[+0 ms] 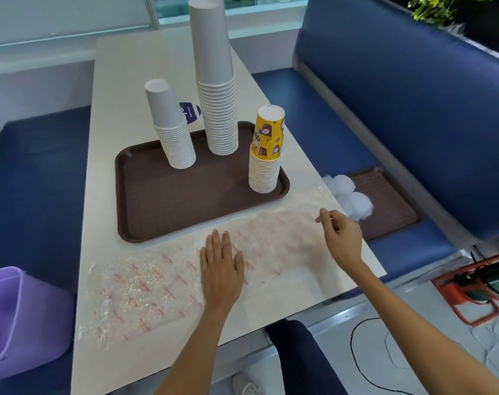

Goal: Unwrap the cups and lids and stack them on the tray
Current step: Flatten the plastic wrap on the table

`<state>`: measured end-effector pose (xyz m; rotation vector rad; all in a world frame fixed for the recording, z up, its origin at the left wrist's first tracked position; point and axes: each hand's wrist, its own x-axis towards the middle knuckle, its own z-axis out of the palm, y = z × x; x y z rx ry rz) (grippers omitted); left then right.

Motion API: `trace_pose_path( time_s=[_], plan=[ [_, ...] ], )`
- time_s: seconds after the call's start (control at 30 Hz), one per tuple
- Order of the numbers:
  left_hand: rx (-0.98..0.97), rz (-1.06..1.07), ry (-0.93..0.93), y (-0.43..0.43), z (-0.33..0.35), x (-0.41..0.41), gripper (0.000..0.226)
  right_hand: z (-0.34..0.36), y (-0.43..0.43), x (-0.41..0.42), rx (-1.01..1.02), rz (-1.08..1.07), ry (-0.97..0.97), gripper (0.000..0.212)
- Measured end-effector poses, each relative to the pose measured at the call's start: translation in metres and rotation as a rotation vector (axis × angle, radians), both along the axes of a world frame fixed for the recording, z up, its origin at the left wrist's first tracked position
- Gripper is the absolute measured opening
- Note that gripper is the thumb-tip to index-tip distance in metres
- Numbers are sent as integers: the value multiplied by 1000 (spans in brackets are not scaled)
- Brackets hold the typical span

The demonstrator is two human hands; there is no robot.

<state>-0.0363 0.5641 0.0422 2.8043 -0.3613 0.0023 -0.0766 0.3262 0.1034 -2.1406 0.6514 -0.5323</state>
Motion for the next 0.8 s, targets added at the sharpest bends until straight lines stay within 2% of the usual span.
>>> trace_pose_path(
  time_s=[0.07,0.17,0.23,0.3,0.43,0.53,0.67,0.73,0.8],
  plan=[
    [7,-1,1,0,0,0,68,9,-5,7,138,-23,155,49],
    [15,-4,8,0,-1,0,67,31,-10,41,491,-43,418,68],
    [17,-6,10,0,-1,0,67,42,-12,63,588,16,614,71],
    [18,0,9,0,0,0,67,43,-12,78,655,64,714,70],
    [25,10,21,0,0,0,67,31,-10,89,719,51,672,48],
    [20,12,20,-1,0,1,67,26,-9,88,707,-19,507,35],
    [24,-15,20,1,-1,1,66,20,-19,72,689,-236,289,35],
    [28,-26,17,1,-2,1,66,18,-21,62,714,-209,272,37],
    [25,-13,15,0,-2,1,67,19,-20,52,739,-119,343,44]
  ],
)
